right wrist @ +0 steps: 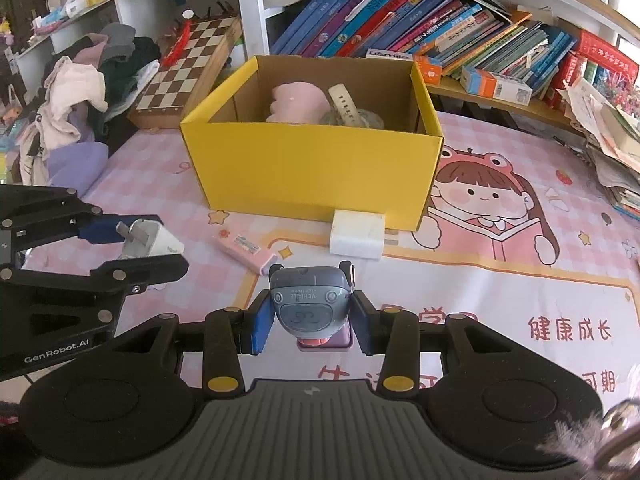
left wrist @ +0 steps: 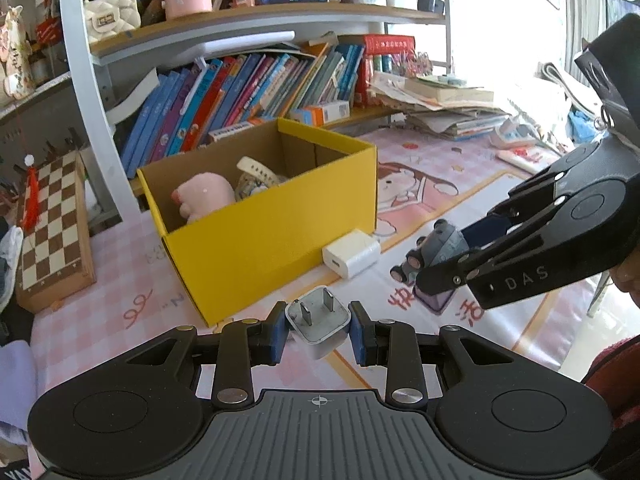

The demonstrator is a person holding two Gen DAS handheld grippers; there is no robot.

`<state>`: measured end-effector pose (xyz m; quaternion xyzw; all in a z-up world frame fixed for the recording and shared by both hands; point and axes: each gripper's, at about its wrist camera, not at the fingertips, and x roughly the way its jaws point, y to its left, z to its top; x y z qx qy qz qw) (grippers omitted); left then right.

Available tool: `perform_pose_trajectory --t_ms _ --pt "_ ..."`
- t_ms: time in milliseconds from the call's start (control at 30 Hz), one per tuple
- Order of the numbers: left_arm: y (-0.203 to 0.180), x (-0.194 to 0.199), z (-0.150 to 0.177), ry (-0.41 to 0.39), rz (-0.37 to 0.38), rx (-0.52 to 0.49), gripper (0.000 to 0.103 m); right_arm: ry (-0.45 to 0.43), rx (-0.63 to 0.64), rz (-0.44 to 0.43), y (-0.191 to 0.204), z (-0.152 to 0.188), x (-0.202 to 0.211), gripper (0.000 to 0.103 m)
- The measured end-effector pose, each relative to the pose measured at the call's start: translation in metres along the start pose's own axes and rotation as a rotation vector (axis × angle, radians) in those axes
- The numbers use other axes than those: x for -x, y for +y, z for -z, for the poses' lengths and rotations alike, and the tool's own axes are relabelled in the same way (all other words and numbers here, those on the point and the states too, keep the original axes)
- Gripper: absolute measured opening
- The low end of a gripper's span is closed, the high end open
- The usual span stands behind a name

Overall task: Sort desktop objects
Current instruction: 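Lower the charger plug and toy car into the yellow box with both tools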

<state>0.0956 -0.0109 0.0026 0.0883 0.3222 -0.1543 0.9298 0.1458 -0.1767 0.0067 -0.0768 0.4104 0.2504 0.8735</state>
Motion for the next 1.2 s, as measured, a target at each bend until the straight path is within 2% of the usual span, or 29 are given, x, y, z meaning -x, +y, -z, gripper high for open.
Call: perform_pose_trajectory --t_ms 100,267,467,867,1067,1200 --pt "0.004 0.000 -0.008 -0.001 0.031 0.024 0.030 -0.002 -0.004 -0.018 -0.002 -0.007 0.001 0.039" --pt "0.008 0.004 -0.025 -0.038 0.025 0.027 0.030 -0.038 0.005 -0.035 -0.009 -0.026 0.004 0.039" --pt "0.016 0.006 -0.047 -0.097 -0.016 0.029 0.030 -0.087 0.023 -0.051 -0.019 -0.050 0.009 0.039" --pt "0.022 -0.013 -0.088 -0.153 -0.080 0.010 0.030 -0.177 0.087 -0.064 -0.041 -0.105 0.002 0.039" --pt "0.029 -0.025 -0.105 -0.162 -0.118 0.004 0.030 -0.206 0.137 -0.064 -0.052 -0.131 -0.011 0.039" --pt "0.040 -0.040 -0.112 -0.140 -0.135 0.025 0.030 -0.197 0.168 -0.068 -0.057 -0.145 -0.025 0.039"
